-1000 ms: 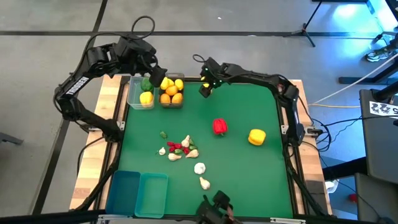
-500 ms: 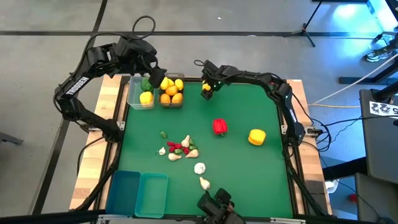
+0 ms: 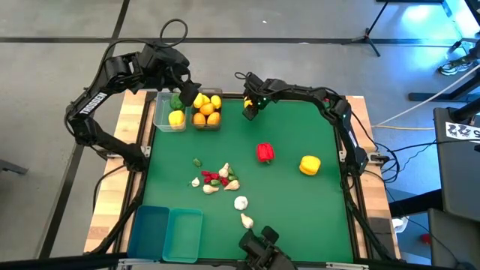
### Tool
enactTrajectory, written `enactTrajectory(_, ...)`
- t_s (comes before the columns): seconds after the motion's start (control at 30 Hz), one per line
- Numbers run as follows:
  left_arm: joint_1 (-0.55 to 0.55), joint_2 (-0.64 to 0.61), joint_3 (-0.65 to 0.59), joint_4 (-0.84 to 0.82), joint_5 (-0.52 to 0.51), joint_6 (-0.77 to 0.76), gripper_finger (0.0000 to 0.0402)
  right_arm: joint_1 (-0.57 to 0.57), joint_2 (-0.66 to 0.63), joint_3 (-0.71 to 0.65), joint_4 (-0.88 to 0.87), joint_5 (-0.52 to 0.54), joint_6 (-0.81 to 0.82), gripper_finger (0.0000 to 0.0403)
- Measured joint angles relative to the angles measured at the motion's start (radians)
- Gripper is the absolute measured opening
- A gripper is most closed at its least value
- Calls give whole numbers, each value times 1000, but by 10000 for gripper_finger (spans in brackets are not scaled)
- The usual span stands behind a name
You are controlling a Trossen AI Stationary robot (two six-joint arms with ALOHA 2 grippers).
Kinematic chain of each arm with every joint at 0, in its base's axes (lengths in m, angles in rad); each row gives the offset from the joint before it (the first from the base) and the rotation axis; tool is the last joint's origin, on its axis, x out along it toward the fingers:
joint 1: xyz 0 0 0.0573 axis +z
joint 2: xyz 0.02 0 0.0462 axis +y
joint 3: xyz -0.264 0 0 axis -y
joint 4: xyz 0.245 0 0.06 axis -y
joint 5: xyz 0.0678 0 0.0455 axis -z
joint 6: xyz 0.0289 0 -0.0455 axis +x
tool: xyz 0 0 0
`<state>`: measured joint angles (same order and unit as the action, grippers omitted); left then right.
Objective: Sort produce into baskets
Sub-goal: Put the lemon into the black bin
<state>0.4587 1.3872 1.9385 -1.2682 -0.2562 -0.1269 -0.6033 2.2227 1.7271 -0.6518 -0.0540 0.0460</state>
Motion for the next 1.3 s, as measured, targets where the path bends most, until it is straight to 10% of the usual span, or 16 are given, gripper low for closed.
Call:
enactTrajectory(0.17, 0, 0, 0, 0, 0, 4, 304, 0, -2, 0, -5, -14, 0, 124)
enactTrajectory(0.67, 74, -150, -172, 353, 134, 25, 304, 8, -283, -1, 52, -278, 12, 146)
enactTrajectory(1.0, 147, -393, -856, 1261, 620, -184, 304, 95, -569, 0, 297, -325, 82, 146)
enactTrajectory(1.3, 99, -303, -1118, 1963, 675, -372, 304, 217, -603, 1, 424, -288, 84, 147)
